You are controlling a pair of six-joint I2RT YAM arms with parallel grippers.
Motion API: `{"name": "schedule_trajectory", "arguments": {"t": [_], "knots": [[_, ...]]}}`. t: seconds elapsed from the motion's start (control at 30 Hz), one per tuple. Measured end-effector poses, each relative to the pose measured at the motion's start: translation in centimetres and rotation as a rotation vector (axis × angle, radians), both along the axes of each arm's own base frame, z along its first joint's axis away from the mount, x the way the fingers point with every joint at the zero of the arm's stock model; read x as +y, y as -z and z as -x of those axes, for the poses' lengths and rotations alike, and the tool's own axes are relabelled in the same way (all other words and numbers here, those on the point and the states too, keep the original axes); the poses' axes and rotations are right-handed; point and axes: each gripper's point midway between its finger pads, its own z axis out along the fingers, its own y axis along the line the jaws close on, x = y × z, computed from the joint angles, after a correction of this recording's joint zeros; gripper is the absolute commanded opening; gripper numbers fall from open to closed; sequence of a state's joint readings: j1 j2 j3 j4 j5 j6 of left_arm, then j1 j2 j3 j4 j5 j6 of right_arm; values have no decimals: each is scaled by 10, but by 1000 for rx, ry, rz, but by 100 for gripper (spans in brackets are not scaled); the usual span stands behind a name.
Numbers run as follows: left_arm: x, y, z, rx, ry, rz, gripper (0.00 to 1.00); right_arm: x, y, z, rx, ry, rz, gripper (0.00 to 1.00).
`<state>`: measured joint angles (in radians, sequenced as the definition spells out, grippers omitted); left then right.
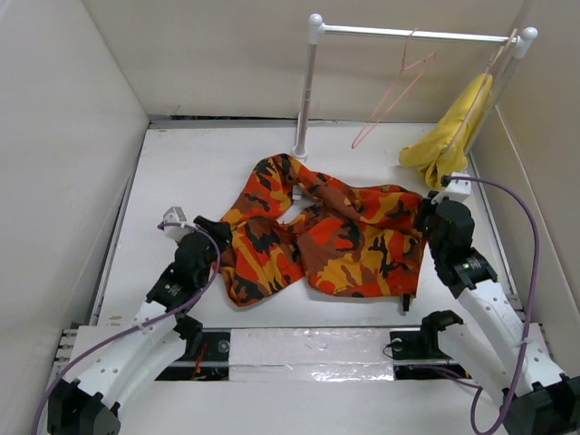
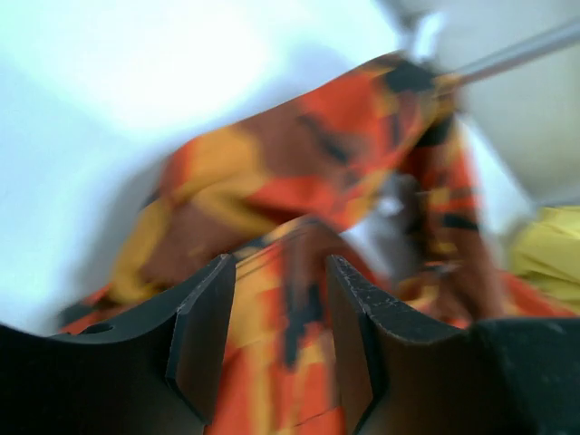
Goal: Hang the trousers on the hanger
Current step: Flatten out the trousers at the center of the board.
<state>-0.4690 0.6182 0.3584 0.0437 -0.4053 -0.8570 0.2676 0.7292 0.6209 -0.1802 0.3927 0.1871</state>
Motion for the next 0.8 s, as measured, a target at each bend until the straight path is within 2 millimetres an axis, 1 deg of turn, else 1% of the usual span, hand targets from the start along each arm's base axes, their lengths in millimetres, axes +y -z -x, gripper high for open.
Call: {"name": "schedule_trajectory", "arguments": {"t": [0.07, 0.1, 0.17, 0.2, 0.23, 0.33, 0.47, 0.53, 0.6, 0.67, 0.7, 0.73, 0.8], "knots": [[10, 32, 11, 85, -45, -8, 41, 4, -3, -2, -12, -19, -9, 0], [14, 43, 15, 120, -66, -14, 41, 5, -3, -3, -16, -25, -11, 0], [20, 60, 20, 187, -102, -33, 47, 6, -4, -5, -18, -33, -10, 0], [23, 66, 20, 210, -117, -44, 52, 7, -4, -5, -17, -40, -11, 0], [26, 72, 21, 233, -135, -54, 60, 8, -3, -5, -15, -45, -12, 0], [31, 83, 19, 269, -160, -75, 63, 11, 0, -6, -20, -64, -16, 0], [30, 85, 8, 260, -164, -71, 63, 15, 5, -6, -9, -91, -18, 0], [28, 91, 3, 273, -155, -82, 61, 17, 6, -7, -9, -101, -20, 0], [26, 99, -1, 299, -149, -100, 56, 19, 5, -7, -12, -109, -23, 0], [24, 105, -5, 317, -143, -114, 39, 21, 3, -8, -18, -118, -27, 0], [23, 107, -7, 322, -142, -119, 29, 21, 3, -8, -19, -122, -28, 0], [23, 107, -9, 324, -144, -123, 11, 22, 3, -8, -19, -125, -29, 0], [22, 105, -14, 326, -146, -123, 0, 23, 3, -8, -18, -129, -30, 0]]}}
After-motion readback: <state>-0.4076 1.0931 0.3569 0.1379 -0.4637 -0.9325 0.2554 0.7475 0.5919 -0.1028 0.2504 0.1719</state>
